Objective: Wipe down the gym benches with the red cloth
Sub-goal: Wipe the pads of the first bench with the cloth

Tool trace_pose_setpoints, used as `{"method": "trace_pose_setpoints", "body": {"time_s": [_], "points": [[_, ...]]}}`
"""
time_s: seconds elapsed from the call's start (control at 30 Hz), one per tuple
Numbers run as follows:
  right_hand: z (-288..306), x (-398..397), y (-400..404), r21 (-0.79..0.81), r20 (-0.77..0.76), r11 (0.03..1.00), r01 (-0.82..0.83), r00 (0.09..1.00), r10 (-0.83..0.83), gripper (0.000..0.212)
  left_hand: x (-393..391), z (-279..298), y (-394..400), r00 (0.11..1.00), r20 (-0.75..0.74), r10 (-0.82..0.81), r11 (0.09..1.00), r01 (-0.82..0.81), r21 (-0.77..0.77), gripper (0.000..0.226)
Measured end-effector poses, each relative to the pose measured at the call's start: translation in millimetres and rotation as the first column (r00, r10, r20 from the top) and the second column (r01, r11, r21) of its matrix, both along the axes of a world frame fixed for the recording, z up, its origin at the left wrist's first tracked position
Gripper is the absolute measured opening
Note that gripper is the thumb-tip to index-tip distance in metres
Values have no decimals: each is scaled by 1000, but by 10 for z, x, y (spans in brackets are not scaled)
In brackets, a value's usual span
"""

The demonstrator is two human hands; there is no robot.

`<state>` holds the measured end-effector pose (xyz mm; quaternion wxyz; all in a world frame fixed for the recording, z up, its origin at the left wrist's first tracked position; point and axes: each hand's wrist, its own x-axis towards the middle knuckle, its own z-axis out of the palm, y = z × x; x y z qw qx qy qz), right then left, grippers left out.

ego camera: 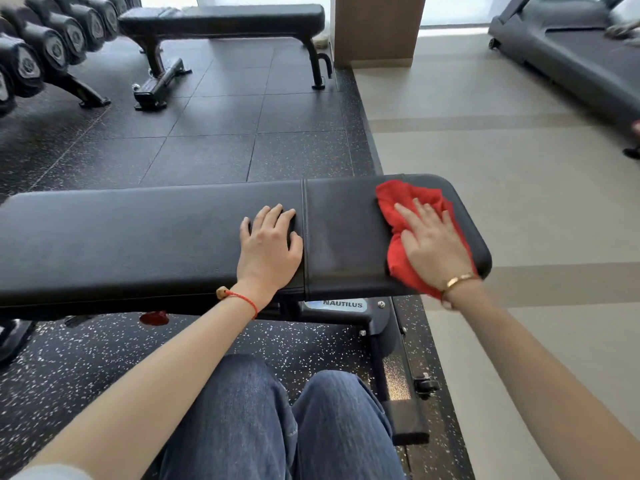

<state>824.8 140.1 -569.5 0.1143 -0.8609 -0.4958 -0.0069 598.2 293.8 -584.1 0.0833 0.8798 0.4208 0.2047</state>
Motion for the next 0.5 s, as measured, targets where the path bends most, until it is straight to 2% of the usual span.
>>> {"method": "trace_pose_setpoints", "body": {"time_s": [0.13, 0.33, 0.5], "points": [[129, 313, 238, -68, -113, 987, 145, 982, -152, 54, 3, 1, 6, 1000, 7, -5, 1000, 5, -11, 47], [-45, 134, -236, 29, -130, 998, 56, 990, -52, 55, 7, -32, 9, 1000, -6, -1, 1000, 1, 6, 47], [77, 530, 328, -60, -145, 995, 79, 986, -87, 54, 32, -10, -20, 999, -35, 10, 1000, -10, 12, 47]]}}
